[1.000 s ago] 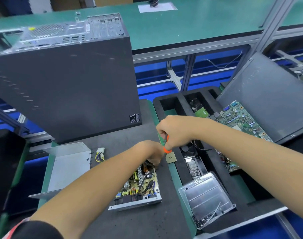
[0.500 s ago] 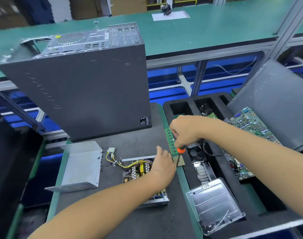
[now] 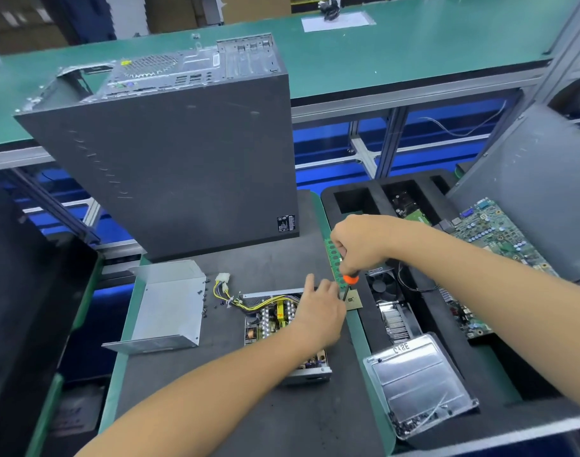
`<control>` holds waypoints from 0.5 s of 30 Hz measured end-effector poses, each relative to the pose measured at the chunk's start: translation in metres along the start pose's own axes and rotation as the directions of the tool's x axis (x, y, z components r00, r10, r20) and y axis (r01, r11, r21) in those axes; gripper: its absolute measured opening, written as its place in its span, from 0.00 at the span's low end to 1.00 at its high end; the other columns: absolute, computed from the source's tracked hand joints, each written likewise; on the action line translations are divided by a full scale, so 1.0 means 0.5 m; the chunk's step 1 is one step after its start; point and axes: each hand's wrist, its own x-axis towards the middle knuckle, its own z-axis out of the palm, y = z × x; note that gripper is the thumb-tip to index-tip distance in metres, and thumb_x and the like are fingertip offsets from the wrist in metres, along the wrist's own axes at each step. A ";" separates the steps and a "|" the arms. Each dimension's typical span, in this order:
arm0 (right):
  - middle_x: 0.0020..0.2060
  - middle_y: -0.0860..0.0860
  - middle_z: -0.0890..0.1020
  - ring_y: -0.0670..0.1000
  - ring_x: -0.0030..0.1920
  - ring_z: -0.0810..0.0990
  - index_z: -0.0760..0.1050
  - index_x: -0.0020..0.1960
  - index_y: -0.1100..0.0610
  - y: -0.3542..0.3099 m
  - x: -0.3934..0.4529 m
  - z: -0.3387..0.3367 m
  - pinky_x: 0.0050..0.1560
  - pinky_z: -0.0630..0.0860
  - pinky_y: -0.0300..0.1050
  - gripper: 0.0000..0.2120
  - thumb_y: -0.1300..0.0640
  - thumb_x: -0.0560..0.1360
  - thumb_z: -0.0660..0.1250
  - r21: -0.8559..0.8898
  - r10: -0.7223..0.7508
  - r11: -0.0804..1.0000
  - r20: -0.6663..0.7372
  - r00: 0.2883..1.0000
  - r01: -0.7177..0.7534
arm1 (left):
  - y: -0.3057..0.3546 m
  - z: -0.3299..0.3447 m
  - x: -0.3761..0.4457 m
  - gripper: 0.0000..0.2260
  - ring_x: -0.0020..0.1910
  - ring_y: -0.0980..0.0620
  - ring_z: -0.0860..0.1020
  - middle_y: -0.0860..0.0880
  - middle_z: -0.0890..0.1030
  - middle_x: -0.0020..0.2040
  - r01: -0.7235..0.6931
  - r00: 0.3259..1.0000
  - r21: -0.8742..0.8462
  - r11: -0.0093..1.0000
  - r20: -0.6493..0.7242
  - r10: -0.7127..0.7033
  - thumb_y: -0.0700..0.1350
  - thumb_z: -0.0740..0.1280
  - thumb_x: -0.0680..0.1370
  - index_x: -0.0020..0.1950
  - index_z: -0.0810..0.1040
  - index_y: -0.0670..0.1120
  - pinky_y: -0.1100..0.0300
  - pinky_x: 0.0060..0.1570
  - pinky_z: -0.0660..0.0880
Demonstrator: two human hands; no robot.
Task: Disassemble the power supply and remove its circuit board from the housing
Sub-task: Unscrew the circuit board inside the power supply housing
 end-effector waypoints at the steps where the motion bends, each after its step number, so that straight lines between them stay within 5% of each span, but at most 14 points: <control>1: 0.34 0.53 0.77 0.52 0.31 0.70 0.79 0.44 0.64 -0.001 0.003 -0.001 0.28 0.65 0.41 0.15 0.53 0.64 0.70 0.002 0.002 1.000 -0.003 1.000 -0.002 | -0.015 -0.008 0.003 0.12 0.59 0.43 0.67 0.43 0.71 0.59 0.000 0.998 -0.011 1.000 -0.055 0.000 0.47 0.66 0.73 0.55 0.79 0.44 0.41 0.66 0.55; 4: 0.35 0.54 0.79 0.53 0.31 0.72 0.78 0.43 0.63 -0.007 0.015 -0.005 0.29 0.66 0.41 0.14 0.53 0.64 0.70 0.009 -0.005 1.000 0.000 1.000 0.005 | -0.080 -0.037 0.019 0.09 0.55 0.46 0.70 0.47 0.74 0.54 0.008 0.994 -0.164 0.986 -0.107 -0.026 0.44 0.63 0.73 0.51 0.80 0.47 0.50 0.59 0.62; 12: 0.32 0.57 0.79 0.55 0.30 0.73 0.75 0.38 0.61 -0.013 0.025 -0.011 0.27 0.66 0.40 0.11 0.52 0.68 0.69 0.072 -0.036 0.997 -0.007 0.999 0.037 | -0.164 -0.041 0.039 0.16 0.53 0.48 0.77 0.50 0.78 0.55 -0.059 0.964 -0.472 0.880 0.201 0.172 0.44 0.64 0.74 0.61 0.77 0.49 0.55 0.50 0.75; 15: 0.30 0.55 0.77 0.54 0.29 0.71 0.73 0.36 0.60 -0.015 0.029 -0.014 0.28 0.64 0.41 0.11 0.52 0.69 0.68 0.091 -0.051 0.994 -0.028 0.998 0.053 | -0.193 -0.041 0.042 0.19 0.49 0.52 0.75 0.54 0.75 0.51 0.000 0.941 -0.583 0.813 0.274 0.196 0.49 0.70 0.72 0.62 0.75 0.50 0.60 0.47 0.70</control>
